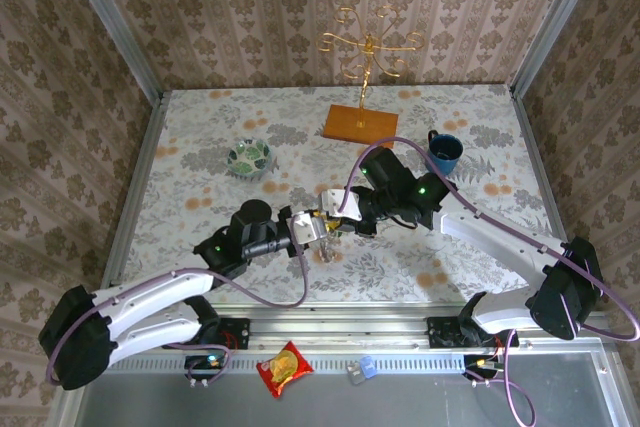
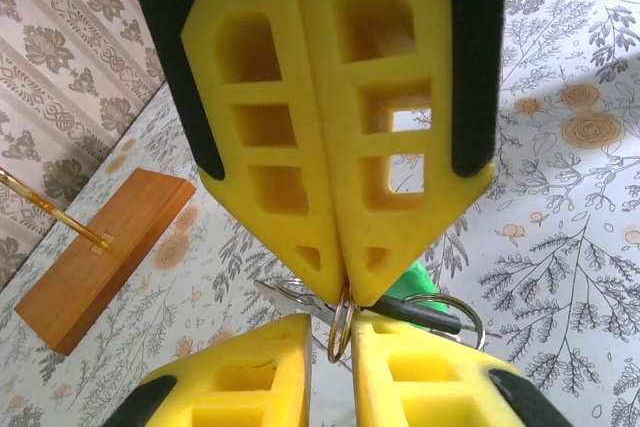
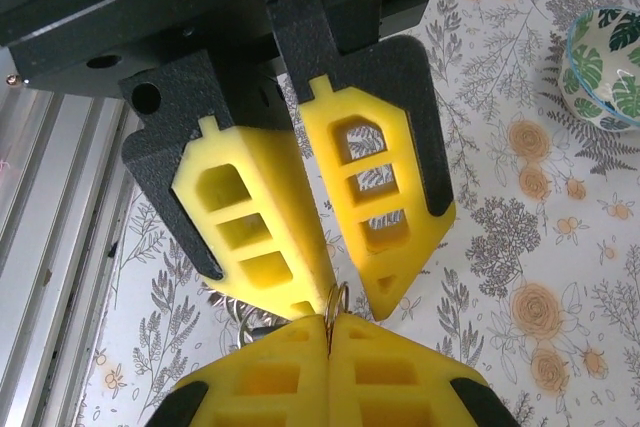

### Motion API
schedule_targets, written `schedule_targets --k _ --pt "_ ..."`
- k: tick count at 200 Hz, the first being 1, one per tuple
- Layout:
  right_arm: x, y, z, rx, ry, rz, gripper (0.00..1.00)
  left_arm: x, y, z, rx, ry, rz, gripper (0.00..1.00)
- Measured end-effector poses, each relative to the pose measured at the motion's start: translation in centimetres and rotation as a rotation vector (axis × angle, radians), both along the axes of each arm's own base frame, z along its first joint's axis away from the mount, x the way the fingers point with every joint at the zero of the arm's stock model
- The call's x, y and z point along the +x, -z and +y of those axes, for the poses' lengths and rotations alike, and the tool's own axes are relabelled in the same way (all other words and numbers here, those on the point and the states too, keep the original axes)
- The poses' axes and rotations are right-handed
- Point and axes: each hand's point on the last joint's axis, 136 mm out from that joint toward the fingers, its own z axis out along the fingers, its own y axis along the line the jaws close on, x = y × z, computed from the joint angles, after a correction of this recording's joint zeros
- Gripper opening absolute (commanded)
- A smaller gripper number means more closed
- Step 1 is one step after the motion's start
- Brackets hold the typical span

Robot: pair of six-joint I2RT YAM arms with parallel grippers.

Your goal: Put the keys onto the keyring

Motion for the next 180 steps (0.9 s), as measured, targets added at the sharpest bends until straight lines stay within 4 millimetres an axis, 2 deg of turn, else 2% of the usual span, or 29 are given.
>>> schedule_targets --k 39,73,91,95,109,125,156,180 --pt "0.0 0.0 0.0 0.002 0.002 0.005 0.00 0.0 0.1 -0.3 -0.003 0.010 0.003 0.16" --pt "0.0 0.0 0.0 0.004 0.008 0.012 0.00 -0.4 0.4 -0.6 -0.008 0.034 0.030 0.00" --pt "-0.1 0.0 0.0 0.005 0.009 0.017 0.00 -0.5 0.5 -0.6 -0.015 0.040 0.030 0.00" --pt "-0.1 0.0 0.0 0.007 0.010 0.019 0.04 -0.5 0.5 -0.6 -0.018 0.041 0.029 0.00" --pt "0.1 -0.1 0.0 0.022 0.024 0.026 0.28 -0.4 0.5 -0.6 -0.028 0.036 0.025 0.00" --pt "0.6 0.0 -0.6 0.050 0.062 0.040 0.42 -0.3 0.2 -0.6 -0.049 0.033 0.017 0.00" --pt "1.1 -0.2 -2.4 0.095 0.163 0.086 0.47 -0.3 -0.3 -0.6 -0.078 0.028 0.004 0.00" --pt "1.2 -0.5 -2.6 0.111 0.189 0.105 0.46 -0.3 -0.1 -0.5 -0.078 0.024 0.006 0.00"
